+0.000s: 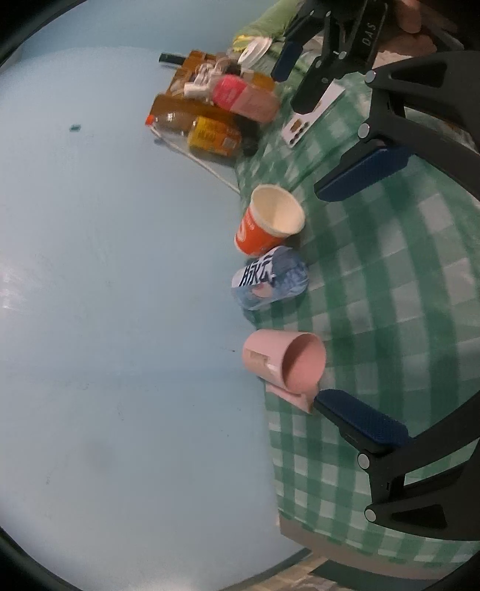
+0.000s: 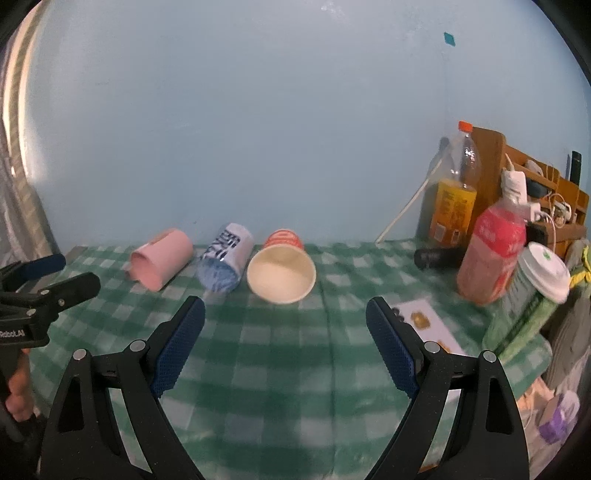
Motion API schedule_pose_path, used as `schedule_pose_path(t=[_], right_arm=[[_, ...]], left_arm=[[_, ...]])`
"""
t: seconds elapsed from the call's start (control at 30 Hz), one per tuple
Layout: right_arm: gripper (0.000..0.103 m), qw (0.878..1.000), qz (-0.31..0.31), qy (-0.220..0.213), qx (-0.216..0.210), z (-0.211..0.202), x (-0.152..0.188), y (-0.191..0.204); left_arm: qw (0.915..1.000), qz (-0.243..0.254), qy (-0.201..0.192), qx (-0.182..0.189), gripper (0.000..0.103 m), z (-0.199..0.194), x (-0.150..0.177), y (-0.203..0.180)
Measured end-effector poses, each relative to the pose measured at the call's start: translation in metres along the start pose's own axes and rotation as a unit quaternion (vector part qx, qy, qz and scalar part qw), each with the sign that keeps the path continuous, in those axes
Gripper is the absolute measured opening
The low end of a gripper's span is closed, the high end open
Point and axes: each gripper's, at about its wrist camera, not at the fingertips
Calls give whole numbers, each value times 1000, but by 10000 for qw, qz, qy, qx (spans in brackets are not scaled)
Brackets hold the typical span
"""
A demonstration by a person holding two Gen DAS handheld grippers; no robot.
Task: Flip cup upside down
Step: 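Move the left tool to the clear printed cup and close around it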
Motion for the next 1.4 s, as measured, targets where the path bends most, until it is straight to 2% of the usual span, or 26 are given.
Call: schedule_pose_path(t=[0.27, 0.43, 0.63, 0.87, 1.07, 1.2, 1.27, 1.33, 1.4], right_arm=[[88, 9990, 62, 389, 228, 53, -48, -9], [88, 9969, 323, 567, 446, 82, -66, -29], [88, 9956, 386, 770, 372, 109, -71, -42], [88, 9940, 500, 929, 303, 130, -73, -45], [88, 9926, 543, 1032, 342, 140, -71, -49], [88, 9917, 583, 1103, 319, 143, -68, -51], [88, 9915, 576, 1127, 311, 144, -66, -51], [88, 9912, 584, 1148, 290, 145, -65, -51], [88, 9912, 573, 1165, 253, 146, -64, -50]], left_arm=[[9985, 23, 545, 95, 103, 52, -37, -13], [9961, 60, 868, -108, 103, 93, -52, -18], [9909, -37, 1337, -139, 103, 138, -61, -18], [9869, -123, 1592, -222, 103, 174, -71, -14], [9821, -283, 1860, -37, 103, 198, -70, -5], [9811, -353, 1903, 26, 102, 206, -72, -1], [9792, -283, 2011, 18, 98, 211, -71, -1], [9770, -281, 2112, 50, 89, 219, -70, -4], [9753, -357, 2180, 98, 89, 224, -68, -2]])
Point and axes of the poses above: each gripper's, at about its wrist camera, not at the fingertips, and z roughly the way its jaws point, y to its left, x to its underside, and after that the axes turned 8 degrees about z, right-handed
